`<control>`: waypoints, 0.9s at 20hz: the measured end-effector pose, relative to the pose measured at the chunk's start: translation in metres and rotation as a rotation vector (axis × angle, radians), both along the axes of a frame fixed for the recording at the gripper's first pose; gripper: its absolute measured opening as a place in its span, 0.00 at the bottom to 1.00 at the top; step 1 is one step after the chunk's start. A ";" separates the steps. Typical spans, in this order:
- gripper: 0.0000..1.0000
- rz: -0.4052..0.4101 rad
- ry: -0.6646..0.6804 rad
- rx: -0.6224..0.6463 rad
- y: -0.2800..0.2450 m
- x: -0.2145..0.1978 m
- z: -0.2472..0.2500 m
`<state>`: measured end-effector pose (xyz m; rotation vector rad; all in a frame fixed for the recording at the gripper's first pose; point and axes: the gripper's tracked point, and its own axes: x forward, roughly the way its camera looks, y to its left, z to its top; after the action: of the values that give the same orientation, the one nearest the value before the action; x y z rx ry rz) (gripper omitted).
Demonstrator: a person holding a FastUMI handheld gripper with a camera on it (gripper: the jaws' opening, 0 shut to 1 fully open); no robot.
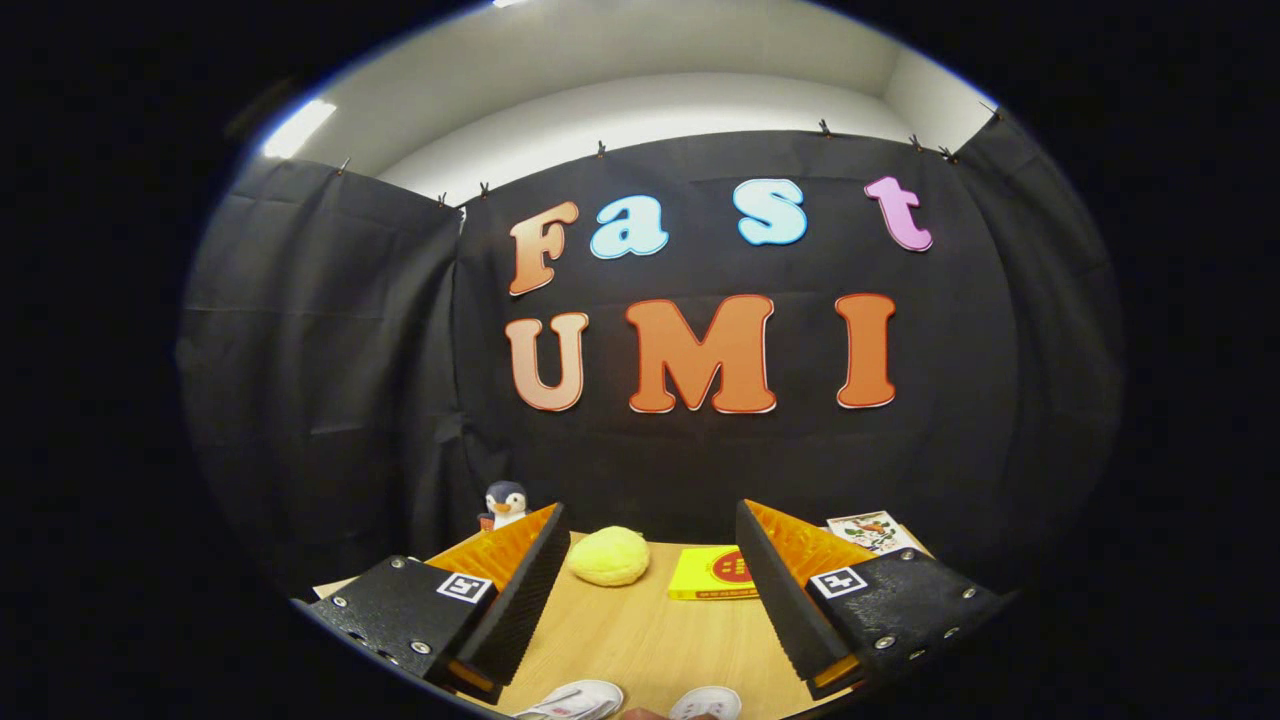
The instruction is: Open the storage box then place both shoes into the box .Put the left shoe in first, then the right shoe, with the right side of both shoes facing outward in a uniform manner.
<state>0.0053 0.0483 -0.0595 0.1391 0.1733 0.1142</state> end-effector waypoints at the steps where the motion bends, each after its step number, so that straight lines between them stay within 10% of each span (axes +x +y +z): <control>1: 1.00 0.014 0.013 0.009 0.007 0.001 -0.004; 18: 0.98 0.425 0.636 0.274 0.177 -0.055 -0.171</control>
<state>-0.0495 0.2252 -0.2308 0.4104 0.8236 0.5186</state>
